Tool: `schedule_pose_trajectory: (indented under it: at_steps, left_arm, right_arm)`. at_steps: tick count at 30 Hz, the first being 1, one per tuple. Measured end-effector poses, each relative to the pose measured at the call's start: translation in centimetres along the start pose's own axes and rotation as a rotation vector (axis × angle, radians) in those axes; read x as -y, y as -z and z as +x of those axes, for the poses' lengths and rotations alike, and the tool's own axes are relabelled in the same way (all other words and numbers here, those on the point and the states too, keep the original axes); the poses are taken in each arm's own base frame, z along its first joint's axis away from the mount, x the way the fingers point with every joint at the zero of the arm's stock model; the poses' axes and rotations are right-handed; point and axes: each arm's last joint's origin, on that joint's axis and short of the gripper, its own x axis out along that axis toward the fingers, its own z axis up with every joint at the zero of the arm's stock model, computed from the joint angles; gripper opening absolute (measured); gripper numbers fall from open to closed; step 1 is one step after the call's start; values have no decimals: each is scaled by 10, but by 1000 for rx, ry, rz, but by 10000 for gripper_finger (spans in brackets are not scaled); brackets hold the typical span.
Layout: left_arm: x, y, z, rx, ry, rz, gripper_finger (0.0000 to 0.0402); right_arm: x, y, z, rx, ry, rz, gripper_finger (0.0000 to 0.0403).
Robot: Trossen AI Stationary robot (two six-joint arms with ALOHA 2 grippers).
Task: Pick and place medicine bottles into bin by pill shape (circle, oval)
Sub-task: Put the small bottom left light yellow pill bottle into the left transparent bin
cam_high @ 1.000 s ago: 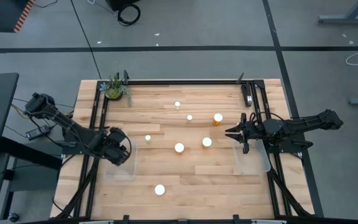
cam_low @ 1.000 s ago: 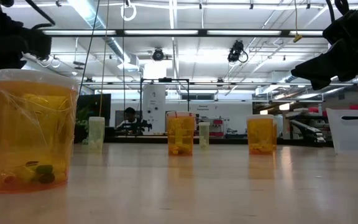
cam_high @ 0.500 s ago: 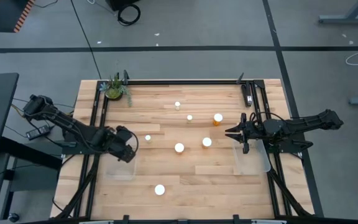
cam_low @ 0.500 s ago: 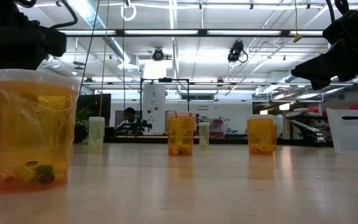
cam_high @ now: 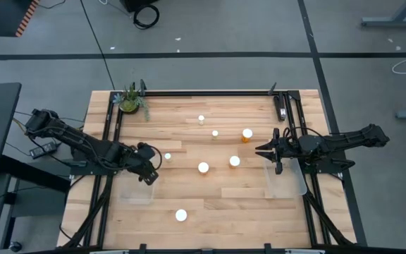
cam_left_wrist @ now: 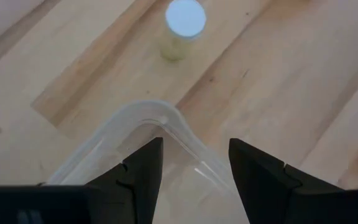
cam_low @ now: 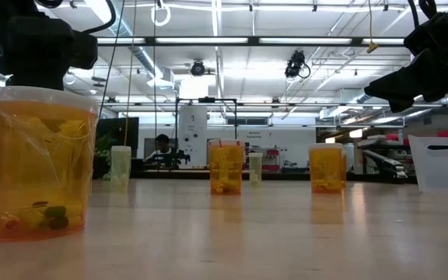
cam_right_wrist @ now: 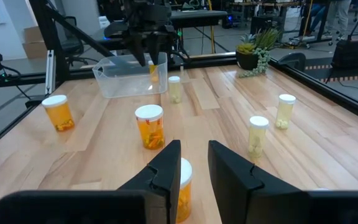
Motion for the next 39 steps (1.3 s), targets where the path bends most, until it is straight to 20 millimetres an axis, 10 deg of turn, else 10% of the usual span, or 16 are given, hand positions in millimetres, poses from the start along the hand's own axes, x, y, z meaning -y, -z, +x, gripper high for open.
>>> schedule_pose_trajectory:
  at_steps: [39]
  left_arm:
    - [24, -82, 19, -31, -56, 227, 194]
  right_arm:
    - [0, 0, 0, 0, 0, 0, 88]
